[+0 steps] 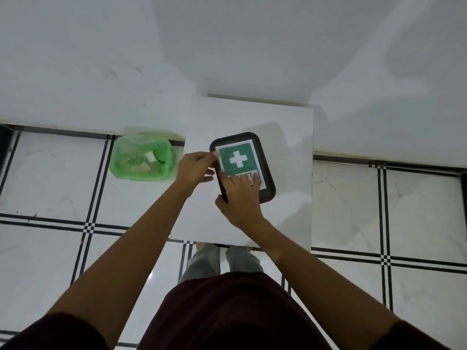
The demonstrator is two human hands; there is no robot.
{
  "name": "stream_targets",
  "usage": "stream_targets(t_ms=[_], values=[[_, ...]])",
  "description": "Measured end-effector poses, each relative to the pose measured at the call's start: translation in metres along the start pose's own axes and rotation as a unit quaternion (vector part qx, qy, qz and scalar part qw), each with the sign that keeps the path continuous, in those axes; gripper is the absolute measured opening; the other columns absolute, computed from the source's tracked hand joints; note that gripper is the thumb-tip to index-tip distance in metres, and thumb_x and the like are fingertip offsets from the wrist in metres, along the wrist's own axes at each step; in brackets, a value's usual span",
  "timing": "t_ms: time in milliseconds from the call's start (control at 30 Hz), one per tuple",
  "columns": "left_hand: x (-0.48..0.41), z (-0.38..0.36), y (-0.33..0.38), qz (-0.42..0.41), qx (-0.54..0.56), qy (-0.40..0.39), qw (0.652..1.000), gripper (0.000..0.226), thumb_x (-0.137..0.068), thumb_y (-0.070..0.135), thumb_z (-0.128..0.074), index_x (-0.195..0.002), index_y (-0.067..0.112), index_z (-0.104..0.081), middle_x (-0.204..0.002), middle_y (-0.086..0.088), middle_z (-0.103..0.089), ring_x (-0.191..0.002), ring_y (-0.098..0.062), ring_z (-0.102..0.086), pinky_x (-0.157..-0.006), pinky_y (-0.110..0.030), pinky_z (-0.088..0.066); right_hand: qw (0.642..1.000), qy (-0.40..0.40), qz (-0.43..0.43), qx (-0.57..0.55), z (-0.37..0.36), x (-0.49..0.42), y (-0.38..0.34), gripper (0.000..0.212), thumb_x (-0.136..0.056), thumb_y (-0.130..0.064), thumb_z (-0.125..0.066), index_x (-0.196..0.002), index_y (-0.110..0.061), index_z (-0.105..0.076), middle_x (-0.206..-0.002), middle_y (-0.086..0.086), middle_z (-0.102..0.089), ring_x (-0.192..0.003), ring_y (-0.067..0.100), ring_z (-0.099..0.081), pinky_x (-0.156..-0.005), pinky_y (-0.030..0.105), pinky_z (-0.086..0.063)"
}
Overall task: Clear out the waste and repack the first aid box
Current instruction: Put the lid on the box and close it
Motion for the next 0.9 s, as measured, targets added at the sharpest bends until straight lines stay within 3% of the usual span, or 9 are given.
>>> stream_targets(t_ms=[67, 167, 300, 367, 467, 533, 600, 733, 900], values=[[-0.003, 0.000, 0.002, -0.014, -0.029, 0.003, 0.999, 0.030, -0.082, 0.020, -0.070, -0.106, 0.003, -0.067, -0.089, -0.014, -0.070, -0.070, -0.023, -0.065, -0.069, -0.035, -0.059, 1.000, -0.002, 0.000, -0.022, 0.000, -0.001, 0.001, 0.042, -0.081, -0.019, -0.066, -0.121, -0.009, -0.060, -0.103, 0.012, -0.071, -0.100, 0.033, -0.062, -0.106, 0.065, -0.032], [-0.006, 0.000, 0.004, -0.030, -0.032, 0.024, 0.999, 0.030, -0.080, 0.011, -0.072, -0.107, -0.001, -0.066, -0.083, -0.017, -0.069, -0.062, -0.025, -0.064, -0.075, -0.041, -0.060, 0.995, 0.022, -0.025, -0.093, 0.019, -0.003, 0.013, 0.026, -0.090, -0.020, -0.057, -0.112, -0.005, -0.060, -0.104, 0.014, -0.065, -0.098, 0.028, -0.058, -0.094, 0.048, -0.050], [-0.010, 0.002, 0.010, -0.052, -0.055, 0.047, 0.996, 0.028, -0.079, 0.016, -0.074, -0.101, 0.000, -0.070, -0.079, -0.014, -0.070, -0.057, -0.021, -0.065, -0.074, -0.039, -0.061, 0.970, 0.094, -0.189, -0.119, 0.055, 0.005, 0.081, 0.033, -0.092, -0.021, -0.059, -0.122, -0.006, -0.054, -0.124, 0.014, -0.055, -0.114, 0.028, -0.051, -0.091, 0.038, -0.053], [-0.011, 0.003, 0.010, -0.053, -0.065, 0.054, 0.995, 0.025, -0.080, 0.022, -0.073, -0.095, 0.002, -0.071, -0.077, -0.013, -0.070, -0.057, -0.023, -0.064, -0.073, -0.041, -0.061, 0.943, 0.059, -0.289, -0.152, 0.050, 0.011, 0.118, 0.042, -0.091, -0.025, -0.062, -0.128, -0.006, -0.051, -0.129, 0.014, -0.055, -0.119, 0.030, -0.051, -0.096, 0.037, -0.048], [0.000, -0.005, 0.000, -0.046, -0.129, 0.071, 0.988, 0.038, -0.088, 0.042, -0.057, -0.096, 0.006, -0.065, -0.085, -0.015, -0.071, -0.069, -0.031, -0.067, -0.072, -0.047, -0.059, 0.914, -0.025, -0.313, -0.256, 0.022, 0.012, 0.132, 0.038, -0.095, -0.024, -0.056, -0.128, -0.006, -0.052, -0.123, 0.012, -0.061, -0.106, 0.024, -0.059, -0.084, 0.024, -0.047], [0.015, -0.024, -0.014, -0.044, -0.193, 0.056, 0.979, 0.043, -0.094, 0.047, -0.041, -0.103, 0.007, -0.052, -0.093, -0.012, -0.067, -0.074, -0.029, -0.065, -0.061, -0.038, -0.055, 0.901, -0.037, -0.307, -0.304, 0.011, 0.007, 0.130, 0.028, -0.096, -0.021, -0.050, -0.121, -0.008, -0.054, -0.117, 0.011, -0.063, -0.096, 0.019, -0.060, -0.074, 0.018, -0.047], [0.032, -0.044, -0.033, -0.030, -0.187, 0.039, 0.981, 0.035, -0.098, 0.043, -0.033, -0.102, 0.010, -0.040, -0.096, -0.010, -0.060, -0.073, -0.020, -0.059, -0.051, -0.027, -0.049, 0.886, -0.012, -0.326, -0.329, 0.005, -0.002, 0.133, 0.024, -0.096, -0.028, -0.047, -0.110, -0.009, -0.054, -0.106, 0.009, -0.064, -0.086, 0.018, -0.063, -0.064, 0.017, -0.048], [0.040, -0.050, -0.050, 0.008, -0.135, 0.130, 0.982, 0.035, -0.097, 0.050, -0.027, -0.099, 0.016, -0.035, -0.096, -0.006, -0.059, -0.080, -0.023, -0.063, -0.065, -0.036, -0.057, 0.892, 0.055, -0.371, -0.252, -0.001, -0.015, 0.137, 0.055, -0.092, -0.064, -0.032, -0.090, -0.012, -0.051, -0.085, 0.004, -0.063, -0.071, 0.017, -0.064, -0.059, 0.025, -0.051], [0.039, -0.051, -0.045, -0.005, -0.152, 0.177, 0.972, 0.036, -0.097, 0.051, -0.024, -0.099, 0.018, -0.037, -0.091, -0.001, -0.058, -0.074, -0.018, -0.061, -0.060, -0.028, -0.051, 0.918, 0.101, -0.346, -0.164, 0.002, -0.016, 0.136, 0.050, -0.095, -0.058, -0.028, -0.087, -0.013, -0.047, -0.083, 0.002, -0.062, -0.069, 0.019, -0.063, -0.056, 0.023, -0.048]])
Point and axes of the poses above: each hand's wrist, its own x-axis away from the middle knuckle, its own z-axis out of the back of the hand, y = z × x, the point moved 10 cm from there along -x, towards the middle knuckle
